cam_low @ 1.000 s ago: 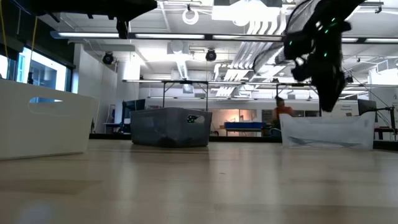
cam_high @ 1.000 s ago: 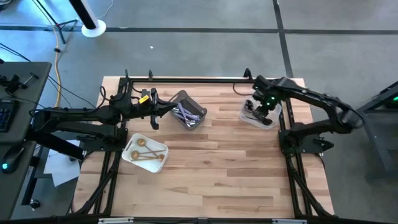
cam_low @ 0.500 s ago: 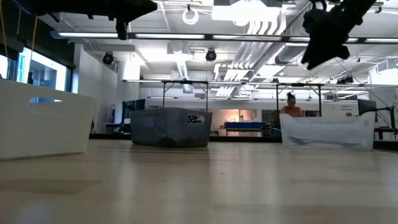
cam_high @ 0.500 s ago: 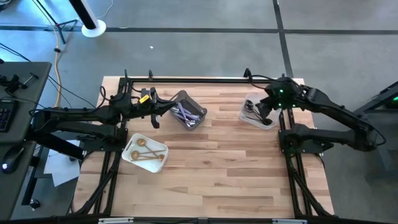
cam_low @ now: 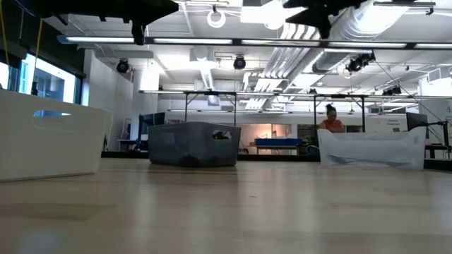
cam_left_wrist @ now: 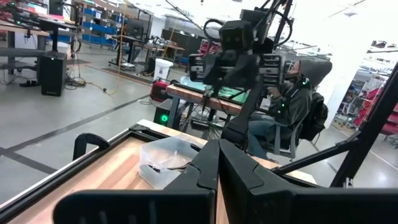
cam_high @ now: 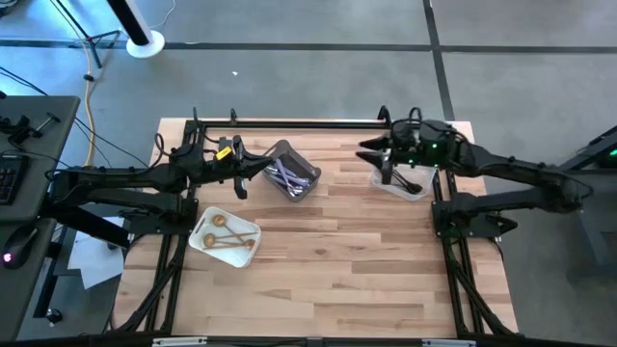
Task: Sort silverware by color (type)
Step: Return to Home Position
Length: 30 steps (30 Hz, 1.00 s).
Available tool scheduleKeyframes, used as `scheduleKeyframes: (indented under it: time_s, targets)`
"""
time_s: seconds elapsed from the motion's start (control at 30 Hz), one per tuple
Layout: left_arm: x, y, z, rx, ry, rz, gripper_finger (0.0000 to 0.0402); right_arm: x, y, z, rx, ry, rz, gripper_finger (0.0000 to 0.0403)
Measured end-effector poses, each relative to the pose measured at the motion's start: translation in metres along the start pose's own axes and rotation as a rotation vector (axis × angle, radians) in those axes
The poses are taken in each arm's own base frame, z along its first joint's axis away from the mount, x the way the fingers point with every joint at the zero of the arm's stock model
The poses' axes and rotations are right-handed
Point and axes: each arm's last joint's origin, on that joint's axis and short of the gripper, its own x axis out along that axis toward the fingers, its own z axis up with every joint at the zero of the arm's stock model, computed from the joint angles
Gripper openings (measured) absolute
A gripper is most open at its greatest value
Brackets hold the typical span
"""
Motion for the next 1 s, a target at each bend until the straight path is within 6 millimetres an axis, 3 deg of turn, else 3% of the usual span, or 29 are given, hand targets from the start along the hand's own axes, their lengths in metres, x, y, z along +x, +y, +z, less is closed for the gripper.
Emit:
scheduleKeyframes:
  time_s: [0.27,0.4,0.67,1.0]
  targets:
    - [0.001,-0.006,0.007,0.004,0.016,-0.150,0.0000,0.037,0.022,-0.006,-0.048,-0.040,0.134,0.0151]
    - [0.002,-0.009,0.016,0.066,0.000,-0.176,0.0000,0.045,0.030,-0.008,-0.065,-0.062,0.171,0.0122]
    - [0.002,-0.009,0.015,0.089,0.012,-0.156,0.0000,0.048,0.038,-0.010,-0.080,-0.066,0.204,0.0009]
    - [0.003,-0.008,0.015,0.105,0.009,-0.155,0.0000,0.047,0.038,-0.008,-0.081,-0.085,0.208,0.0003]
